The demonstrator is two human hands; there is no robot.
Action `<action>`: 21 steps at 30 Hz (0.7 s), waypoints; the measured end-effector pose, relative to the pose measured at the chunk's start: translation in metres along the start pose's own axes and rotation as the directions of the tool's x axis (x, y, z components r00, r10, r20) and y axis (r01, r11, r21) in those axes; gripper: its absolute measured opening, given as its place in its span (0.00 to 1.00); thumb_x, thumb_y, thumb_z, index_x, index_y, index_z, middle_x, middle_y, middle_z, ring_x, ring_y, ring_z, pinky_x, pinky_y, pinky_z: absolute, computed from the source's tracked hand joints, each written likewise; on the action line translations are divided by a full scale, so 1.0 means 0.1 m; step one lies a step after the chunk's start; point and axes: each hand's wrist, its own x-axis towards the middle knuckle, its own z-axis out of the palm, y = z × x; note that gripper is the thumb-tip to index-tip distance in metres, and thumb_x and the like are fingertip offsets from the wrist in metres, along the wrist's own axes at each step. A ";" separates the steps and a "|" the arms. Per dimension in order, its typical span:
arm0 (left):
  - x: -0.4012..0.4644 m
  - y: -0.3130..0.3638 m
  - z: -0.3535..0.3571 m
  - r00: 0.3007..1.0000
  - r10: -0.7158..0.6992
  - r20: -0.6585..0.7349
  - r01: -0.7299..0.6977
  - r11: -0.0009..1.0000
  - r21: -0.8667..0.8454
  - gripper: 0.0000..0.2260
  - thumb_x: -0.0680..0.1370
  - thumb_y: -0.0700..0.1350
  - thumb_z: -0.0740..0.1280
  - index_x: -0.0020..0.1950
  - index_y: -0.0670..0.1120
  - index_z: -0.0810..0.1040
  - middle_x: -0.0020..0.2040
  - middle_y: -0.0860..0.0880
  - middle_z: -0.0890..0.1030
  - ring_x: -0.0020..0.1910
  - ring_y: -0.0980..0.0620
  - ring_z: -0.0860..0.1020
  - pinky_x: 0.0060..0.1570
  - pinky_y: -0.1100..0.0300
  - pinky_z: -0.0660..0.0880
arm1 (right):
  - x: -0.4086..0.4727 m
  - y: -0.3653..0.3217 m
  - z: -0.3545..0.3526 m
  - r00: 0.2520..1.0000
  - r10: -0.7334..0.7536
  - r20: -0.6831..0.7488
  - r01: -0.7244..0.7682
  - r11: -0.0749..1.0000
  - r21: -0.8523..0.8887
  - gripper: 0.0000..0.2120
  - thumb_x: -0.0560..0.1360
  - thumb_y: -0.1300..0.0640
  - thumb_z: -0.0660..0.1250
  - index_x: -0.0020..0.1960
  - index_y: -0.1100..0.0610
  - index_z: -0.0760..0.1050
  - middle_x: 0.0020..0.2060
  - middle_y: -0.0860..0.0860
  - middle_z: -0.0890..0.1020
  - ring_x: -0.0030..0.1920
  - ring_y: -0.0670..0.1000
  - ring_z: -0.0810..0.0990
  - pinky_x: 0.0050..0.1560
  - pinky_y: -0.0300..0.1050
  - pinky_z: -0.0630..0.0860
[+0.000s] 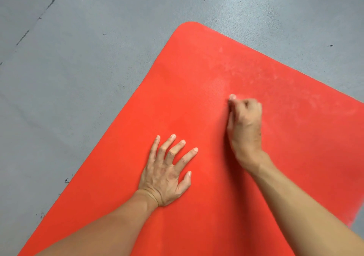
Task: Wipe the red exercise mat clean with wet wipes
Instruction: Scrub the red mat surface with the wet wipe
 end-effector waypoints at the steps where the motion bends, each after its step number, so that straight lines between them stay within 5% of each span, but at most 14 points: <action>1: 0.00 0.00 -0.01 1.000 -0.001 0.004 0.001 1.000 0.003 0.29 0.76 0.56 0.67 0.78 0.56 0.73 0.73 0.45 0.73 0.79 0.38 0.66 0.75 0.29 0.60 | -0.17 -0.13 0.03 0.995 -0.041 0.088 0.033 0.996 0.088 0.18 0.87 0.51 0.57 0.55 0.63 0.80 0.42 0.55 0.73 0.42 0.51 0.70 0.45 0.49 0.65; 2: 0.01 0.01 -0.01 1.000 -0.003 0.005 0.002 1.000 0.007 0.29 0.76 0.56 0.67 0.78 0.56 0.73 0.74 0.45 0.73 0.79 0.38 0.66 0.75 0.30 0.60 | -0.38 -0.22 0.05 0.970 -0.174 0.171 0.151 0.979 0.140 0.18 0.87 0.52 0.57 0.58 0.64 0.79 0.43 0.55 0.74 0.43 0.51 0.70 0.46 0.48 0.67; 5: 0.01 0.01 -0.01 1.000 -0.004 0.007 0.004 1.000 0.005 0.29 0.76 0.56 0.68 0.78 0.56 0.73 0.74 0.45 0.72 0.79 0.38 0.66 0.75 0.30 0.60 | -0.41 -0.15 -0.05 0.733 -0.589 0.340 0.567 0.805 0.173 0.17 0.86 0.52 0.57 0.62 0.62 0.79 0.47 0.55 0.77 0.46 0.53 0.74 0.47 0.46 0.73; 8: 0.01 0.00 -0.01 1.000 0.000 0.000 0.000 1.000 0.005 0.28 0.76 0.56 0.67 0.77 0.56 0.73 0.73 0.45 0.73 0.78 0.38 0.67 0.75 0.30 0.60 | 0.16 0.14 -0.06 0.892 -0.403 0.206 0.420 0.907 -0.042 0.17 0.84 0.43 0.62 0.42 0.52 0.76 0.37 0.48 0.72 0.38 0.44 0.70 0.43 0.45 0.68; 10: 0.01 0.01 -0.01 1.000 -0.002 -0.003 0.002 1.000 0.002 0.28 0.77 0.56 0.67 0.78 0.55 0.73 0.73 0.45 0.73 0.79 0.38 0.67 0.75 0.30 0.60 | 0.31 0.19 -0.04 0.986 -0.148 0.081 0.152 0.987 -0.051 0.15 0.85 0.49 0.62 0.47 0.56 0.81 0.40 0.53 0.74 0.41 0.50 0.71 0.43 0.50 0.68; 12: 0.00 0.01 -0.01 1.000 -0.001 0.000 0.001 1.000 -0.001 0.28 0.76 0.56 0.67 0.77 0.55 0.74 0.73 0.45 0.73 0.79 0.39 0.66 0.75 0.30 0.60 | 0.06 0.01 0.00 0.987 -0.125 0.101 0.129 0.991 -0.028 0.15 0.86 0.55 0.58 0.57 0.62 0.81 0.45 0.58 0.75 0.47 0.55 0.72 0.47 0.51 0.70; 17: 0.01 0.01 -0.01 1.000 -0.004 0.002 0.004 1.000 0.008 0.29 0.76 0.56 0.68 0.78 0.56 0.73 0.74 0.45 0.73 0.79 0.38 0.67 0.75 0.29 0.60 | -0.72 -0.10 -0.13 0.883 -0.384 0.270 0.346 0.921 0.178 0.15 0.84 0.61 0.61 0.67 0.64 0.78 0.49 0.58 0.76 0.49 0.56 0.74 0.52 0.45 0.73; 21: 0.02 0.00 0.00 1.000 -0.006 -0.002 0.006 1.000 -0.005 0.29 0.76 0.56 0.68 0.78 0.55 0.73 0.73 0.45 0.74 0.78 0.38 0.67 0.75 0.29 0.59 | -0.27 0.04 -0.01 0.981 -0.170 0.093 0.163 0.984 0.071 0.11 0.85 0.58 0.64 0.58 0.64 0.82 0.44 0.58 0.77 0.45 0.59 0.75 0.48 0.45 0.68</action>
